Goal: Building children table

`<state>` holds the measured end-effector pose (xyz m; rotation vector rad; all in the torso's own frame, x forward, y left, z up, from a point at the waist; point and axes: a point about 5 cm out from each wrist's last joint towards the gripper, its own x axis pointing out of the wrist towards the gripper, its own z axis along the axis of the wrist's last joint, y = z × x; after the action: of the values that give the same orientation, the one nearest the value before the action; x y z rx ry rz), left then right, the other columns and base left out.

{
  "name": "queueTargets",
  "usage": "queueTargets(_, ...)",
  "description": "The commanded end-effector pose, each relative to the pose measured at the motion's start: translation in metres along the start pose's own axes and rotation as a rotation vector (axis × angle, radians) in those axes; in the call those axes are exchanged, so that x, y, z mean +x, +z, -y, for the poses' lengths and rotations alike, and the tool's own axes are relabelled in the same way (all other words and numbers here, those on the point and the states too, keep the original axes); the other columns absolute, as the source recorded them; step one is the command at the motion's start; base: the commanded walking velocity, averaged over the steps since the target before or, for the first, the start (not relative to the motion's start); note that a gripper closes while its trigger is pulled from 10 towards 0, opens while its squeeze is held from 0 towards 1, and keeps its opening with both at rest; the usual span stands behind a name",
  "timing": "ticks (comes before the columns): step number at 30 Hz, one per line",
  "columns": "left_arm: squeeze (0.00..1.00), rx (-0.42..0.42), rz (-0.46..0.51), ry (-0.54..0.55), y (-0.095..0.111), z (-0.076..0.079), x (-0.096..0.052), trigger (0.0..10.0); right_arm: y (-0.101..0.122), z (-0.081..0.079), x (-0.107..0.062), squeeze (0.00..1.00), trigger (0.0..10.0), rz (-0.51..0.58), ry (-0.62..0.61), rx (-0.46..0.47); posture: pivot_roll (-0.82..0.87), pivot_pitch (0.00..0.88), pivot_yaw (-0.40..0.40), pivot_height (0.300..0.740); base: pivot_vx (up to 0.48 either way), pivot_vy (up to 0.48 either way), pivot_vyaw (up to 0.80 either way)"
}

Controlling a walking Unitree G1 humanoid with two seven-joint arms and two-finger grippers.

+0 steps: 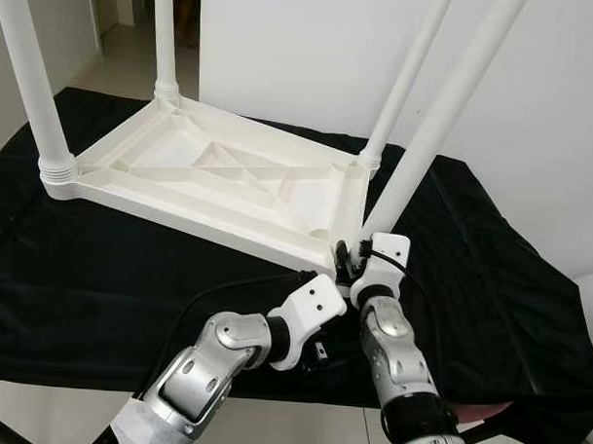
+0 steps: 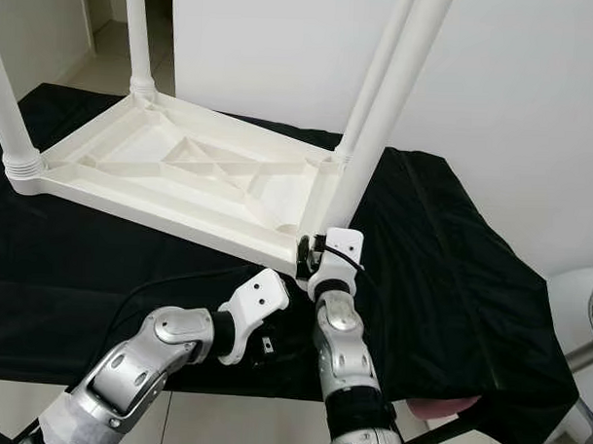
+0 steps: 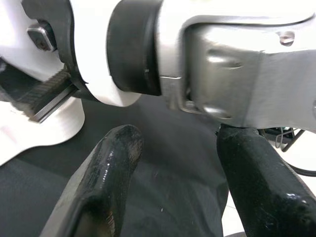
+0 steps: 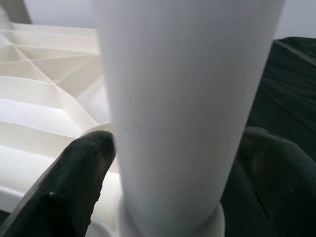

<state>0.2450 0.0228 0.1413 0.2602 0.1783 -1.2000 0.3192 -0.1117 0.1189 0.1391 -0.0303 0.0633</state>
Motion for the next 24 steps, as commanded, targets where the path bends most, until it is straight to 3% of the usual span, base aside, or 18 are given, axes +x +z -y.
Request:
queueTargets(1, 0.0, 0.004, 0.025, 0.009, 0.006, 0.001, 0.003, 10.0, 0.0, 0.006, -0.005, 1.0, 10.0, 0.014, 0.085, 0.016, 0.05, 0.0, -0.17, 0.74, 0.0, 0.0, 0.0)
queueTargets(3, 0.0, 0.004, 0.025, 0.008, 0.006, 0.001, 0.003, 10.0, 0.0, 0.009, -0.006, 1.0, 10.0, 0.017, 0.11, 0.008, 0.05, 0.0, -0.17, 0.74, 0.0, 0.0, 0.0)
queueTargets(4, 0.0, 0.004, 0.025, 0.007, 0.006, 0.001, 0.003, 10.0, -0.001, 0.015, -0.007, 0.82, 10.0, 0.001, 0.176, -0.005, 0.04, 0.0, -0.168, 0.74, 0.0, 0.0, 0.0)
queueTargets(6, 0.0, 0.003, 0.025, 0.006, 0.006, 0.001, 0.003, 10.0, -0.001, 0.018, -0.007, 0.82, 10.0, -0.012, 0.212, -0.009, 0.04, 0.0, -0.168, 0.74, 0.0, 0.0, 0.0)
queueTargets(7, 0.0, 0.003, 0.025, 0.005, 0.006, 0.001, 0.003, 10.0, -0.002, 0.022, -0.007, 0.0, 10.0, -0.025, 0.238, -0.01, 0.04, 0.0, -0.165, 0.74, 0.0, 0.0, 0.0)
queueTargets(15, 0.0, 0.005, 0.025, 0.002, 0.006, 0.001, 0.004, 10.0, 0.001, 0.048, 0.001, 0.0, 10.0, -0.05, 0.334, -0.109, 0.04, 0.0, -0.163, 0.74, 0.0, 0.0, 0.0)
queueTargets(17, 0.0, 0.006, 0.024, 0.002, 0.007, 0.001, 0.004, 10.0, 0.002, 0.056, 0.005, 0.0, 10.0, -0.064, 0.411, -0.139, 0.04, 0.0, -0.163, 0.74, 0.0, 0.0, 0.0)
queueTargets(24, 0.0, 0.008, 0.022, -0.002, 0.007, -0.001, 0.004, 10.0, -0.006, 0.046, 0.015, 0.0, 10.0, -0.148, 0.617, -0.145, 0.04, 0.0, -0.151, 0.74, 0.0, 0.0, 0.0)
